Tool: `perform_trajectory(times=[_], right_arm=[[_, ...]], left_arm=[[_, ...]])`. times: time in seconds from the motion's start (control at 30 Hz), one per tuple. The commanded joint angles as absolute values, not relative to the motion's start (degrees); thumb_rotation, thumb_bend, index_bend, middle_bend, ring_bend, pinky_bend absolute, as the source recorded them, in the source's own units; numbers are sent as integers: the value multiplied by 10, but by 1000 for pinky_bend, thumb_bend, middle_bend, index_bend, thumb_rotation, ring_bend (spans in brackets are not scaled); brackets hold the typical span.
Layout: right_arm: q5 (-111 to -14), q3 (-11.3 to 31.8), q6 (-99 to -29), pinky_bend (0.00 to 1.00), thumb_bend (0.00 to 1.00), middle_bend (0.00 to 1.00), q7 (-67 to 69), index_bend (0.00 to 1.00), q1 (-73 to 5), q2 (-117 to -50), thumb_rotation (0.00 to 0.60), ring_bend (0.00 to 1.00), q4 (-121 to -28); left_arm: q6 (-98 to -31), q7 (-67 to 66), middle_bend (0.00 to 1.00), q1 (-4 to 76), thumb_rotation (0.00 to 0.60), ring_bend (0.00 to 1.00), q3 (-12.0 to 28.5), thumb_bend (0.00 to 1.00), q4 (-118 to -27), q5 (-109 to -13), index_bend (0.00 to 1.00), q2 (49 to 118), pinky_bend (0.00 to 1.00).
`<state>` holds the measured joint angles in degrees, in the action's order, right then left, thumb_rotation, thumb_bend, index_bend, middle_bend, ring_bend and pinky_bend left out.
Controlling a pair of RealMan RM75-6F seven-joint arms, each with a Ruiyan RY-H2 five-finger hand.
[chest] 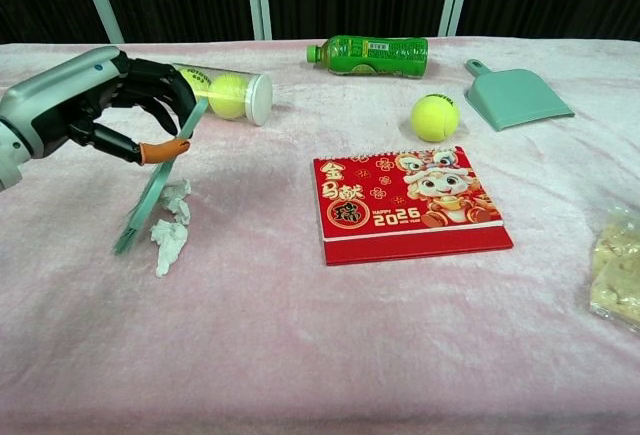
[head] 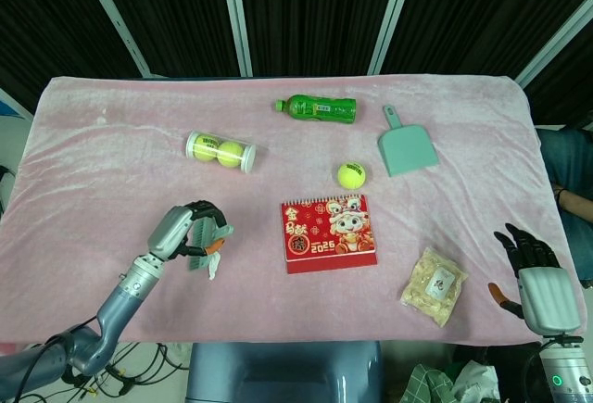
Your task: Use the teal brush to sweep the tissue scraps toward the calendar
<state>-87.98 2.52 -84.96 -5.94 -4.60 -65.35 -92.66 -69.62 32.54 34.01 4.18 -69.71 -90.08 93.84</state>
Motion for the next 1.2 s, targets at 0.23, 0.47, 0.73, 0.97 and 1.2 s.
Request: perform_trajectory(times=[0.23,0.47,0.73,0.97,1.2], right_arm=[[-878,25,-848,176,149,87,-58,178,-46,-653,600,123,-927],[-876,26,-846,176,148,87,-58,178,-47,-652,600,123,-929],[-879,25,-846,176,150,87,-58,179,-47,-652,600,123,-928],[-879,24,-846,176,152,87,-61,179,-47,-653,600,123,-928],[-877,25,-845,176,153,87,-63,179,-47,-654,600,123,-929]], left_arm=[[-657,277,664,369,600,333,45,402,-667,-899,653,960,377],[-674,255,670,390,600,339,69,403,-663,-902,665,1004,401],[-739,341,675,378,600,354,91,403,-642,-895,669,1070,431],[-797,453,680,378,600,356,146,441,-647,-874,669,1118,440],[-793,381,689,395,600,356,130,440,-655,-912,680,1077,421]])
